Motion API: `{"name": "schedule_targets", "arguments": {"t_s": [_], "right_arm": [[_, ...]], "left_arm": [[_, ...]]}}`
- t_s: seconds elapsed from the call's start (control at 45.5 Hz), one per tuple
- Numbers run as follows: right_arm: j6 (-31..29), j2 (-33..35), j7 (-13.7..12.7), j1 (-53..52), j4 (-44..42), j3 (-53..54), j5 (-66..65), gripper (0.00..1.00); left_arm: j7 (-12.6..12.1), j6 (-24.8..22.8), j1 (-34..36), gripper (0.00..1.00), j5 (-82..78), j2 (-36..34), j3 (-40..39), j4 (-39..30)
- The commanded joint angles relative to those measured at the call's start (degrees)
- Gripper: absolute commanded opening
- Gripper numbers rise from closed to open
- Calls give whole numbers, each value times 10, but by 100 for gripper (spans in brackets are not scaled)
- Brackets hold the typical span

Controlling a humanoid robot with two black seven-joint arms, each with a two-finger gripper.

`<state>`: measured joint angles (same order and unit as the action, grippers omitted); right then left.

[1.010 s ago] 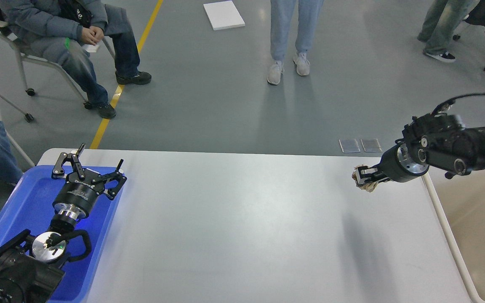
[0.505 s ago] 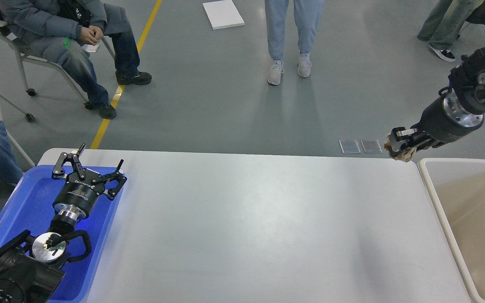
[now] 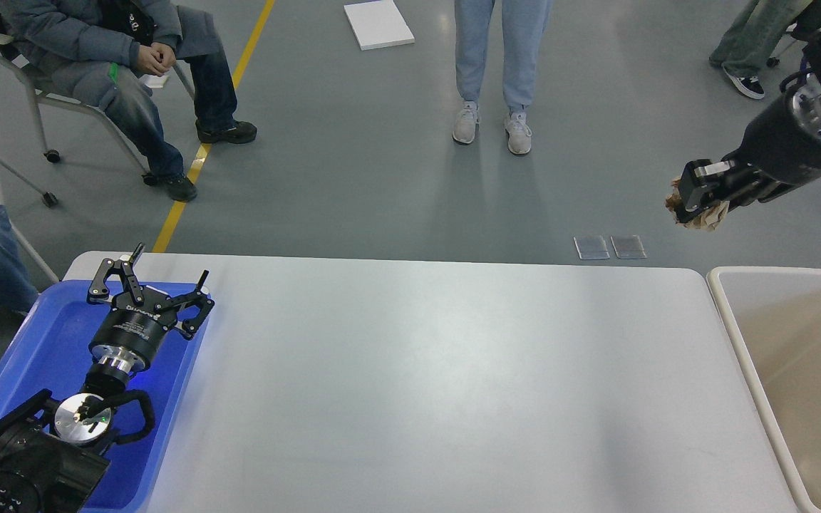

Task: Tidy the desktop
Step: 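Lift the paper ball and carry it with the right gripper toward the bin, then lower the right gripper into the bin and release the paper ball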

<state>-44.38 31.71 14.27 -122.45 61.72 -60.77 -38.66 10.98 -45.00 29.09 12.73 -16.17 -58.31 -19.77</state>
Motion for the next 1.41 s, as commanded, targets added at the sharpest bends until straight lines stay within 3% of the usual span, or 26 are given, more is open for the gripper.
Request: {"name": "schedule_targets", "arguments": {"t_s": [0.0,0.198,0.703,1.01,1.384], "right_arm": [[-6,2,0,-10,4,0,-2,0],[-6,32,0,35,-13,-8,-32,0],[-5,135,2,200,-203,-41,-34,0],[67,185,2,314,-274,-30,-28,0],[177,175,0,463,-339,43,-25,0]], "left_arm": [[-1,0,0,100,-1,0,0,0],[0,0,0,100,0,0,0,0],[0,0,0,100,0,0,0,0],[0,0,0,100,0,0,0,0],[0,0,0,100,-1,0,0,0]]}}
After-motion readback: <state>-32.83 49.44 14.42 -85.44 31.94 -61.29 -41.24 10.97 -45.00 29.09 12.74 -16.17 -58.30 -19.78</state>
